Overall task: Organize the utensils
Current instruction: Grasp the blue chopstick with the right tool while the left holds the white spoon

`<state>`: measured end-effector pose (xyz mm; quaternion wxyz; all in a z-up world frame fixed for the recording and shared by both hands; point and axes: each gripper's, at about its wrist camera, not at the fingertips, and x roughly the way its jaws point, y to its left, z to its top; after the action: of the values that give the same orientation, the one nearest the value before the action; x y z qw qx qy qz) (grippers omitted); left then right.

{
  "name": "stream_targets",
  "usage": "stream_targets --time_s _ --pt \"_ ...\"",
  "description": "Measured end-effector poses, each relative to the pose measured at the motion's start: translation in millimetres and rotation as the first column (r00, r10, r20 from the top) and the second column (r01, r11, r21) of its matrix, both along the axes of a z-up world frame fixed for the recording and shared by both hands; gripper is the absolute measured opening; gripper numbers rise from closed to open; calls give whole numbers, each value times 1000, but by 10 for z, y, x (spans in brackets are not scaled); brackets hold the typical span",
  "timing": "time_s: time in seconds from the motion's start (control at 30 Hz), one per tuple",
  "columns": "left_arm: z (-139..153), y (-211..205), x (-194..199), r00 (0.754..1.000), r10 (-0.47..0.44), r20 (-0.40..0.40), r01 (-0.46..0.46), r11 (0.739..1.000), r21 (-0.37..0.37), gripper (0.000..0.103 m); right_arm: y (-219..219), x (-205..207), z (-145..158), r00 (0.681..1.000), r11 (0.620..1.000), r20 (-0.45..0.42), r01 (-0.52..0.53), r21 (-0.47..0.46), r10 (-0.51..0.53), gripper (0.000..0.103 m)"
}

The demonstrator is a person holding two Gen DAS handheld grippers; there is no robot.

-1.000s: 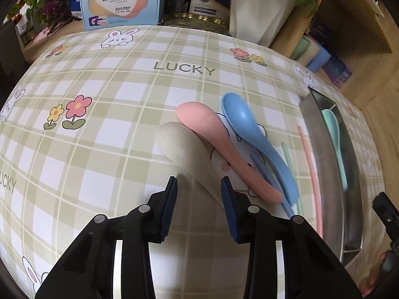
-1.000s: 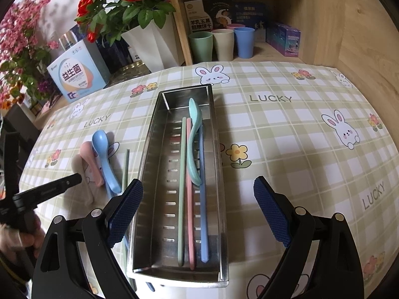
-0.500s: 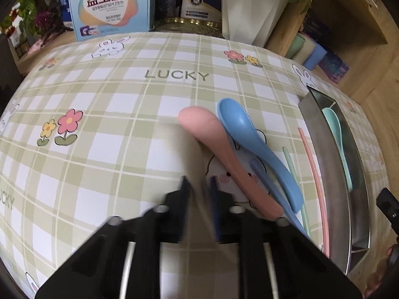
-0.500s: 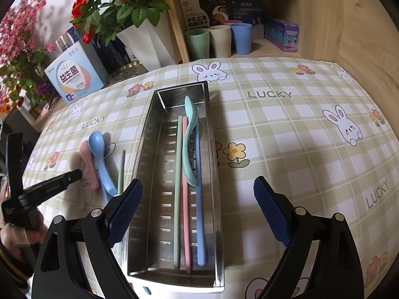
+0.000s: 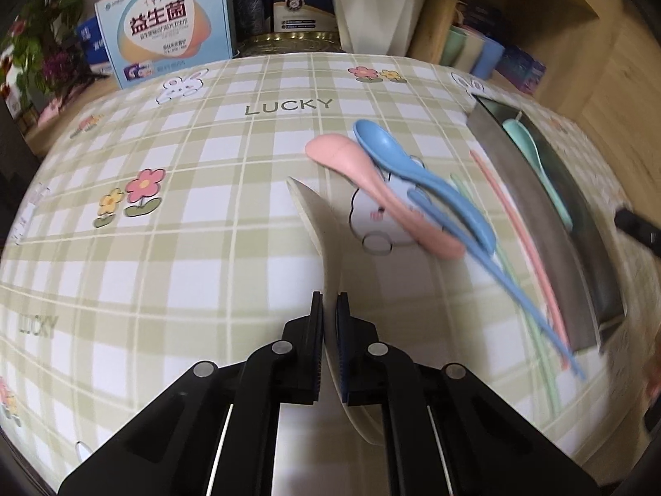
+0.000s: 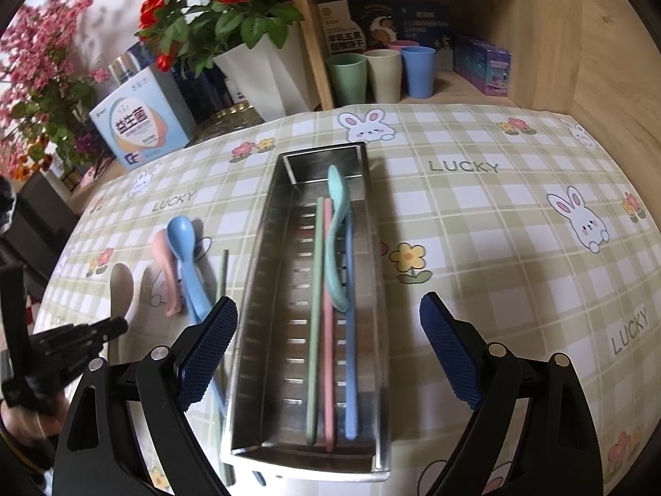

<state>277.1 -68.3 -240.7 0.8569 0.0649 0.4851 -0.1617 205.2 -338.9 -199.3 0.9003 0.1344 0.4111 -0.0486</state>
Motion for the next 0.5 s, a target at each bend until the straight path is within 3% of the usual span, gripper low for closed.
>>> stream_targets --time_s 0.23,0.27,0.3,0.4,0.5 --pt "-58 213 -187 1000 17 -14 -17 1000 -17 6 266 13 51 997 996 -5 -73 -47 73 87" --pt "-59 231 -202 1000 13 -14 -13 1000 -20 6 307 15 56 996 995 -6 -85 -53 85 84" --pt "-62 247 -212 1000 8 -13 -8 1000 -21 7 361 24 56 995 993 -12 -101 -60 101 75" --pt "-74 322 -235 1000 -2 -6 2 999 -32 7 515 47 44 989 987 -29 -144 -70 142 71" --pt "-80 413 -237 1000 0 -13 0 998 -64 7 684 64 25 980 977 -49 -195 -85 192 60"
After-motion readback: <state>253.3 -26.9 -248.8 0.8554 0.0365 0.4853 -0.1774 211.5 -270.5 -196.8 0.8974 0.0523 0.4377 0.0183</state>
